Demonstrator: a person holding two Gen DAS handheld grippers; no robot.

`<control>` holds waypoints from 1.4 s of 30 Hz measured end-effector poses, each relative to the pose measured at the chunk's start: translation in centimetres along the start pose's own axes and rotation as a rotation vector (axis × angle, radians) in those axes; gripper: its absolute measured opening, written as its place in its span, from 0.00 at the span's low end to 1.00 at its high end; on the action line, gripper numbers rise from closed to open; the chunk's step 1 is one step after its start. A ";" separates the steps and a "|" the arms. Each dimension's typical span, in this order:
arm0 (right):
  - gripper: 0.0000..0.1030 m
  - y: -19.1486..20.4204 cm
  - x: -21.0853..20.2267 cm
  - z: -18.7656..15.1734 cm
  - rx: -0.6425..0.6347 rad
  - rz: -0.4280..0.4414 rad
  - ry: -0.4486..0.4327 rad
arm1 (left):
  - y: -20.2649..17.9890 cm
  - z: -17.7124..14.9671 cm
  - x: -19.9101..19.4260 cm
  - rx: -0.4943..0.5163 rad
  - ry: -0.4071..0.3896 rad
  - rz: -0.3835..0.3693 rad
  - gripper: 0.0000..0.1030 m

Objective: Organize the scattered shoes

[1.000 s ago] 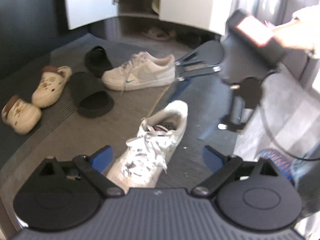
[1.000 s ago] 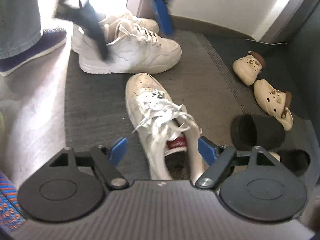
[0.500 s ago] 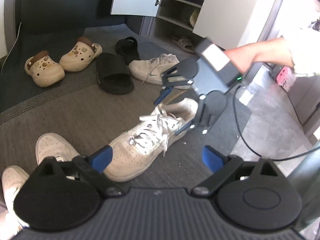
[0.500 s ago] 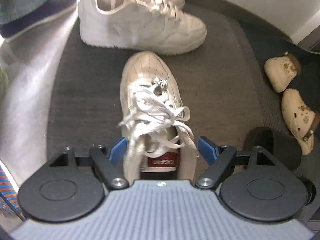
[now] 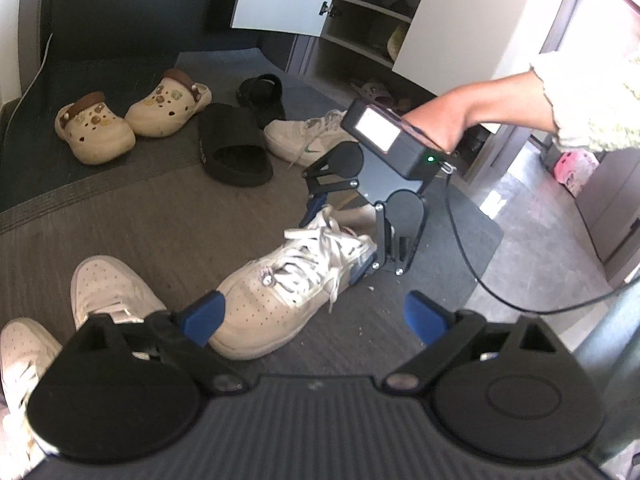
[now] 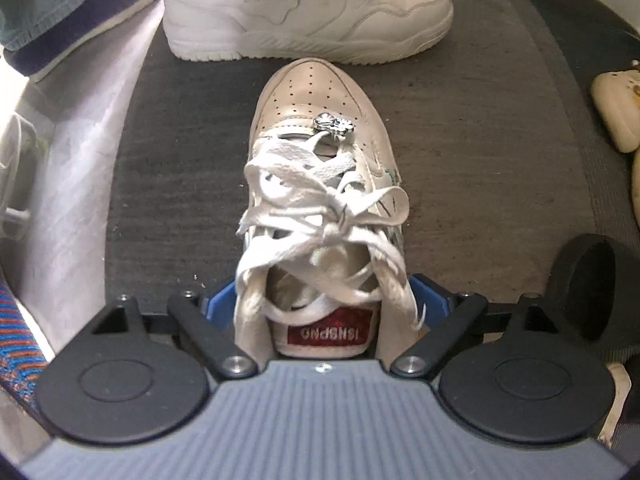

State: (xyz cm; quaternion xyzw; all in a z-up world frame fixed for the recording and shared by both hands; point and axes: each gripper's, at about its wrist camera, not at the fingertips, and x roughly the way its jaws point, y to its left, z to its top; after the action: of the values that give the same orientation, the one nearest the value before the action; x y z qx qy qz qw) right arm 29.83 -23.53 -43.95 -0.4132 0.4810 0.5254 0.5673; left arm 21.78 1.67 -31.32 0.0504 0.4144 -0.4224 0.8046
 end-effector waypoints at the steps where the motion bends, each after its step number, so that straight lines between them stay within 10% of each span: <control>1: 0.90 0.2 0.3 0.2 0.001 -0.007 0.005 | 0.0 -0.1 0.0 0.002 0.001 0.002 0.95; 11: 0.80 -0.3 -1.1 -1.4 0.398 -0.060 -0.126 | 0.0 -0.3 -0.4 0.000 -0.007 0.010 0.95; 28: 0.79 4.8 -1.7 -4.9 1.509 -0.271 -0.303 | -0.1 -0.4 0.1 -0.023 0.004 0.003 0.95; 42: 0.87 6.1 -1.0 -3.2 1.625 -0.275 -0.367 | -0.9 1.2 1.3 -0.018 0.008 0.008 0.95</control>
State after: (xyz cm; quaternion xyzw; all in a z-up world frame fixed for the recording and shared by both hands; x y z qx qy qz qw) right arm 23.41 -26.17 -43.33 0.1606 0.5550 0.0011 0.8162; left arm 22.31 -0.22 -31.18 0.0467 0.4212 -0.4152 0.8050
